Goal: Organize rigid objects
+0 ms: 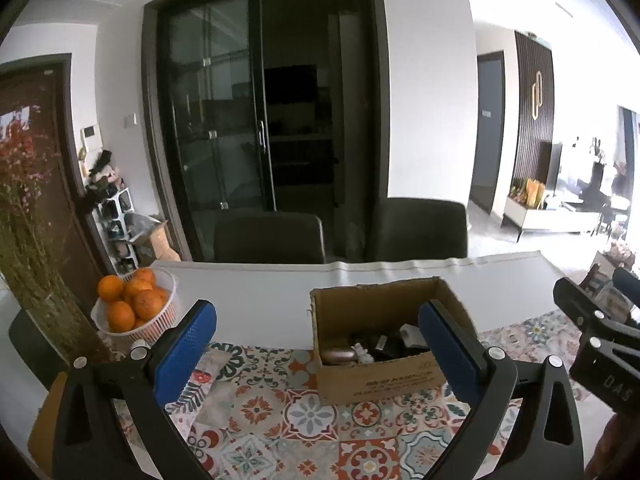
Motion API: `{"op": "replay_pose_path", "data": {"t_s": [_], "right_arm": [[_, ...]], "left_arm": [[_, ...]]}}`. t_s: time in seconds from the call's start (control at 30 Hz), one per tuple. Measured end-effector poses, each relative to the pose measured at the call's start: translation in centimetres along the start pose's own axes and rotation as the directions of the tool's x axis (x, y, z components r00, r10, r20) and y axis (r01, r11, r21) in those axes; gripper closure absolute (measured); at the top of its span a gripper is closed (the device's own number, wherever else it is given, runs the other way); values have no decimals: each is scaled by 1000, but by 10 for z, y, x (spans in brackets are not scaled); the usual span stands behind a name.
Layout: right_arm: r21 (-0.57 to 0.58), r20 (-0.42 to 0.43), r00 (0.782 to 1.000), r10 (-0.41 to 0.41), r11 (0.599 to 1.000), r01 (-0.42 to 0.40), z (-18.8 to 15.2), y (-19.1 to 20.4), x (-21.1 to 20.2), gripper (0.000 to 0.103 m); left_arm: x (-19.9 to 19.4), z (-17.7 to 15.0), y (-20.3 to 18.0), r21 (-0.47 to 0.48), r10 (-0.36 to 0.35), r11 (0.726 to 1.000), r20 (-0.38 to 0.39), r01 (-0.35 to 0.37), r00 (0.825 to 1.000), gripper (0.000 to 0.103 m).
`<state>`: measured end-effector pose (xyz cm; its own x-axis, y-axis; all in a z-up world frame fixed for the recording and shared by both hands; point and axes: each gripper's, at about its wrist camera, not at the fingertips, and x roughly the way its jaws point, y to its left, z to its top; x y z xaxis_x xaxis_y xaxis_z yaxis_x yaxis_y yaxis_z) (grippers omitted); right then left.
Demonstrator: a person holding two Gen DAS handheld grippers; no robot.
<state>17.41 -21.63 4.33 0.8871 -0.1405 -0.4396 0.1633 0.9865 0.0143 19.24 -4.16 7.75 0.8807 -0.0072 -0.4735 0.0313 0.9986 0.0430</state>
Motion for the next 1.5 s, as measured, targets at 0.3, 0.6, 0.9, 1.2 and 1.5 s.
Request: {"op": "replay_pose_path", "data": {"t_s": [0.3, 0.6, 0.9, 1.2, 1.5], "right_arm": [[10, 71, 997, -1, 1000, 0, -8, -7, -45, 1], [35, 98, 995, 18, 999, -21, -13, -14, -69, 1], [9, 139, 990, 19, 1000, -21, -12, -8, -87, 1], [9, 149, 988, 40, 999, -42, -10, -7, -94, 1], [8, 152, 988, 36, 999, -37, -9, -8, -94, 1]], "left_arm": [[-48, -8, -2, 14, 18, 1000, 88, -19, 996, 0], [-76, -12, -3, 23, 8, 1000, 125, -11, 992, 0], [-90, -14, 3, 12, 2, 1000, 145, -4, 989, 0], [-97, -13, 4, 13, -14, 1000, 154, 12, 988, 0], [-98, -12, 1, 12, -7, 1000, 163, 6, 987, 0]]}}
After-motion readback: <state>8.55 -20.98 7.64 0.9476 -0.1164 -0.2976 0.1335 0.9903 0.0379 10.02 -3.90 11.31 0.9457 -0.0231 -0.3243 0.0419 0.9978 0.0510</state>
